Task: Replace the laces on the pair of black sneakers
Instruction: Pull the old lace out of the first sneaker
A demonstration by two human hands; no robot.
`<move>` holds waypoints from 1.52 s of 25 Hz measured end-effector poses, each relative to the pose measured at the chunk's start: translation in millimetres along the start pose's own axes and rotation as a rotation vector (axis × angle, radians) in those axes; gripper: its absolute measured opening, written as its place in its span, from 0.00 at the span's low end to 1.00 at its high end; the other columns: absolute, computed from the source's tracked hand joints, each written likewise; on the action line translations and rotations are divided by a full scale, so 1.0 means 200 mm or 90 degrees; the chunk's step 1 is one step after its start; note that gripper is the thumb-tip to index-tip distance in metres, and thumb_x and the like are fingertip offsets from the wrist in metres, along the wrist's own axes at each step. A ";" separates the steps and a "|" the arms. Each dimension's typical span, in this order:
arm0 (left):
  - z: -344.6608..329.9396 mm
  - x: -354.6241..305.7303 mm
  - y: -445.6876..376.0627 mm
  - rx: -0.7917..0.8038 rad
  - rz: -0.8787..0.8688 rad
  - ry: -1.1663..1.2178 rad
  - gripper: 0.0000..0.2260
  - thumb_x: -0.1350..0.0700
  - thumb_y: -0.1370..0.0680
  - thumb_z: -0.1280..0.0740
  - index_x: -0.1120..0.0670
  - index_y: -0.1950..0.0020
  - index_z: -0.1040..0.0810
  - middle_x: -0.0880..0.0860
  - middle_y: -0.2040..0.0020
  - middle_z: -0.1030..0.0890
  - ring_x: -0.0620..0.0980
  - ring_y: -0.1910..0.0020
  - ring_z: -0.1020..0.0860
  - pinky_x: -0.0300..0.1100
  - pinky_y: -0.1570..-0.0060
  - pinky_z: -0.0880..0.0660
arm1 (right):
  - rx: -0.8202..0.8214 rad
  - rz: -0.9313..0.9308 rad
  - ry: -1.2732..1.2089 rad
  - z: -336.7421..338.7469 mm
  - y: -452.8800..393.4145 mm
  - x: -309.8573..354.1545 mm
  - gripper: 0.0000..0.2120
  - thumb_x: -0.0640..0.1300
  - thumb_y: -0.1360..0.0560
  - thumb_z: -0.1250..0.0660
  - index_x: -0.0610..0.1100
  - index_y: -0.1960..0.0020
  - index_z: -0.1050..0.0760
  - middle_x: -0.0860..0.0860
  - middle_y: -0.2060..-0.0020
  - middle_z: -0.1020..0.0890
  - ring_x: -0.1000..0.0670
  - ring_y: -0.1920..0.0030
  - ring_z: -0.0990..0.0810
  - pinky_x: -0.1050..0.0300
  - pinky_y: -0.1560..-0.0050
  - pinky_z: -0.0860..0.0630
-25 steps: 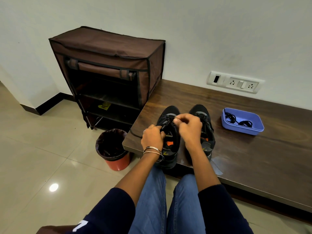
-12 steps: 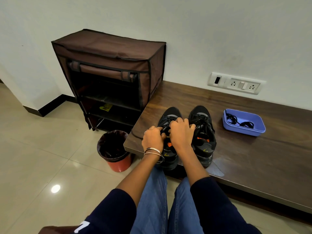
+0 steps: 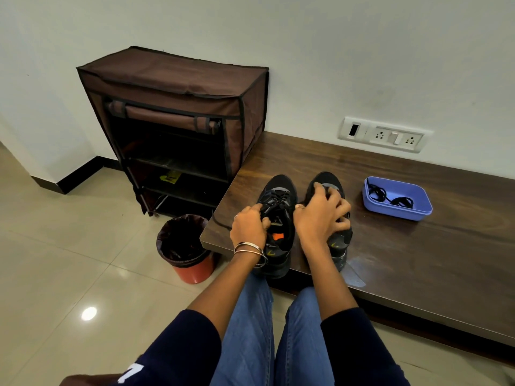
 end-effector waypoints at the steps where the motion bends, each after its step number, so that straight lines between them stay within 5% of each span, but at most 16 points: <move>1: 0.00 0.00 0.00 -0.001 -0.003 -0.002 0.18 0.55 0.24 0.36 0.47 0.33 0.27 0.53 0.42 0.23 0.58 0.43 0.25 0.51 0.51 0.26 | 0.028 0.082 0.078 -0.03 0.00 0.07 0.25 0.43 0.28 0.28 0.54 0.33 0.29 0.49 0.29 0.34 0.43 0.29 0.43 0.38 0.35 0.44; 4: 0.00 0.00 0.00 -0.012 -0.009 -0.002 0.19 0.57 0.23 0.37 0.47 0.32 0.28 0.52 0.40 0.23 0.57 0.43 0.25 0.51 0.50 0.25 | 0.119 0.272 0.216 -0.18 0.07 0.23 0.12 0.43 0.26 0.31 0.52 0.44 0.22 0.51 0.36 0.28 0.44 0.32 0.38 0.36 0.34 0.43; 8: 0.01 0.01 0.00 -0.024 -0.009 0.021 0.17 0.56 0.23 0.35 0.47 0.34 0.27 0.51 0.41 0.22 0.56 0.43 0.24 0.50 0.50 0.25 | 0.116 0.335 0.270 -0.29 0.09 0.23 0.07 0.42 0.25 0.36 0.49 0.51 0.20 0.51 0.44 0.22 0.46 0.38 0.29 0.41 0.36 0.40; 12: 0.00 0.02 0.00 -0.015 0.004 0.047 0.21 0.55 0.25 0.33 0.45 0.32 0.29 0.49 0.40 0.20 0.55 0.42 0.24 0.51 0.48 0.24 | 0.166 0.038 -0.196 -0.24 -0.01 0.01 0.06 0.43 0.27 0.31 0.44 0.62 0.18 0.49 0.60 0.16 0.46 0.52 0.18 0.49 0.46 0.25; 14: 0.00 0.01 -0.01 -0.013 -0.003 0.049 0.22 0.55 0.25 0.34 0.45 0.31 0.30 0.49 0.40 0.20 0.56 0.42 0.23 0.52 0.47 0.24 | 0.164 -0.147 -0.494 -0.21 0.00 -0.10 0.08 0.38 0.25 0.34 0.40 0.62 0.20 0.45 0.60 0.15 0.46 0.58 0.15 0.52 0.56 0.20; 16: 0.00 0.01 0.00 -0.017 -0.008 0.054 0.22 0.56 0.25 0.34 0.44 0.32 0.29 0.50 0.41 0.20 0.56 0.42 0.23 0.53 0.47 0.24 | 0.183 -0.200 -0.607 -0.18 -0.02 -0.12 0.08 0.37 0.22 0.37 0.40 0.60 0.23 0.44 0.58 0.15 0.46 0.62 0.14 0.59 0.66 0.24; 18: 0.01 0.01 0.00 -0.021 -0.016 0.047 0.20 0.56 0.25 0.34 0.44 0.33 0.27 0.51 0.42 0.20 0.56 0.43 0.23 0.52 0.47 0.24 | 0.160 -0.165 -0.583 -0.13 -0.09 -0.08 0.08 0.41 0.21 0.36 0.40 0.57 0.23 0.46 0.60 0.15 0.46 0.61 0.15 0.57 0.65 0.24; 20: 0.01 0.00 0.00 -0.017 -0.019 0.035 0.17 0.56 0.24 0.35 0.45 0.35 0.24 0.52 0.43 0.21 0.56 0.44 0.23 0.51 0.49 0.24 | 0.078 -0.115 -0.472 -0.07 -0.17 -0.06 0.08 0.43 0.21 0.34 0.38 0.52 0.21 0.46 0.58 0.17 0.45 0.54 0.17 0.48 0.52 0.21; 24: 0.03 -0.01 0.01 -0.023 -0.016 0.037 0.14 0.55 0.23 0.34 0.47 0.39 0.21 0.53 0.44 0.21 0.58 0.45 0.23 0.51 0.51 0.24 | 0.036 0.105 -0.027 -0.04 -0.14 0.10 0.17 0.40 0.24 0.31 0.34 0.39 0.26 0.38 0.37 0.25 0.37 0.34 0.30 0.46 0.36 0.30; 28: 0.02 -0.01 0.00 -0.023 -0.029 0.027 0.14 0.54 0.23 0.34 0.45 0.38 0.21 0.53 0.44 0.20 0.58 0.46 0.22 0.49 0.52 0.25 | 0.185 0.167 0.023 -0.26 0.02 0.09 0.15 0.42 0.28 0.27 0.41 0.43 0.22 0.42 0.45 0.21 0.40 0.42 0.23 0.50 0.44 0.25; 33: 0.02 -0.01 -0.02 -0.022 -0.076 -0.022 0.14 0.52 0.23 0.35 0.47 0.38 0.22 0.53 0.44 0.21 0.58 0.46 0.22 0.49 0.52 0.26 | 0.116 0.167 0.063 -0.31 0.05 0.06 0.14 0.45 0.22 0.34 0.38 0.40 0.25 0.42 0.42 0.24 0.42 0.41 0.25 0.52 0.46 0.27; 38: 0.01 -0.02 -0.05 -0.035 -0.067 -0.077 0.13 0.53 0.23 0.39 0.53 0.40 0.24 0.55 0.45 0.21 0.59 0.47 0.22 0.49 0.53 0.28 | 0.080 0.132 0.070 -0.29 0.05 0.00 0.14 0.46 0.19 0.42 0.37 0.46 0.23 0.41 0.50 0.18 0.40 0.49 0.19 0.50 0.53 0.25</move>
Point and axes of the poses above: each hand's wrist, its own y-axis away from the middle knuckle, its own z-axis out of the back of the hand, x = y × z, the point moved 9 cm from there along -y, towards the middle knuckle
